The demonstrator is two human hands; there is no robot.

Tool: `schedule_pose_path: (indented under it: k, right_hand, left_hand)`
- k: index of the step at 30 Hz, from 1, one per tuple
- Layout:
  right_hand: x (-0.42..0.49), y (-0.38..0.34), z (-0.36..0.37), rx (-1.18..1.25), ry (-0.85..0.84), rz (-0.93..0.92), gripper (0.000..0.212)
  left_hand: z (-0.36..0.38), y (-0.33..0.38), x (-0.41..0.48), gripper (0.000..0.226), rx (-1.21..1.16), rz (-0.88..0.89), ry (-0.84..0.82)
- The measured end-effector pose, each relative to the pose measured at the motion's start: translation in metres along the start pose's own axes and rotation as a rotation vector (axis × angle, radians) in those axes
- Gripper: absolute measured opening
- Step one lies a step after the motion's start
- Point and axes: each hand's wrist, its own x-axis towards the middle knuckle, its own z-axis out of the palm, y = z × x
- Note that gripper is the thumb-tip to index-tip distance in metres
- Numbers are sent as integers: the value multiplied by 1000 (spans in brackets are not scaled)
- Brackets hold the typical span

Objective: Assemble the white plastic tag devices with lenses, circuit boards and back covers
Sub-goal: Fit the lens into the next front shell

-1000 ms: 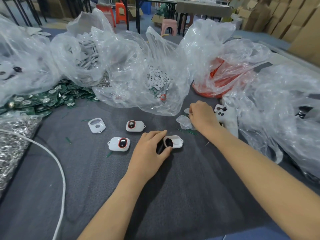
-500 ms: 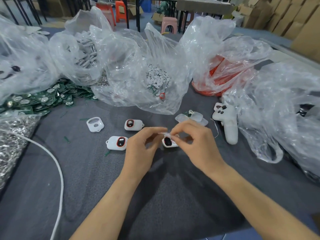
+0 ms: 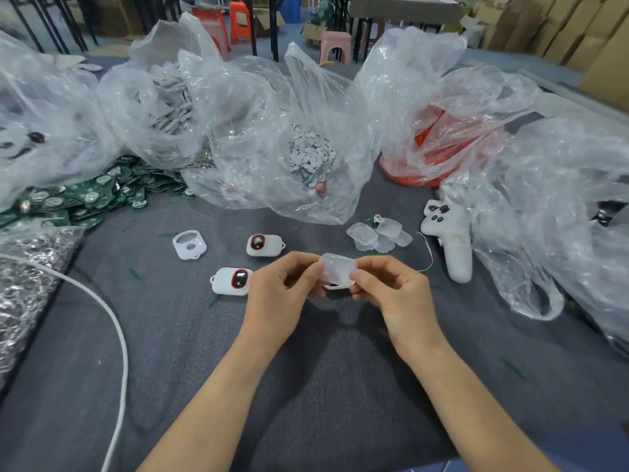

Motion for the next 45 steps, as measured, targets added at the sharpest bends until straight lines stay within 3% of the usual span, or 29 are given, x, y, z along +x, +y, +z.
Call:
schedule_pose_path:
  k: [10, 13, 16, 20, 28, 34, 40, 45]
  right_hand:
    - [3, 5, -8, 81, -5, -60, 29]
    - [11, 1, -16, -68, 53, -170, 30]
    - [24, -6, -24, -217, 3, -254, 29]
    - [33, -4, -28, -364, -100, -309, 34]
    - [27, 5, -25, -608, -221, -495, 17]
    - [27, 5, -24, -707, -239, -603, 16]
    - [28, 7, -24, -721, -236, -614, 16]
    - [28, 8, -24, -795, -235, -649, 17]
  left_hand:
    - [-1, 0, 0, 34, 54, 61, 41]
    - [-1, 0, -1, 36, 254, 108, 44]
    - [2, -2, -1, 58, 537, 129, -103]
    - [3, -5, 2, 74, 637, 125, -141]
    - [3, -10, 4, 71, 672, 132, -144]
    - [3, -9, 4, 68, 663, 126, -142]
    - [3, -6, 3, 56, 665, 137, -137]
    - [3, -7, 4, 33, 688, 149, -129]
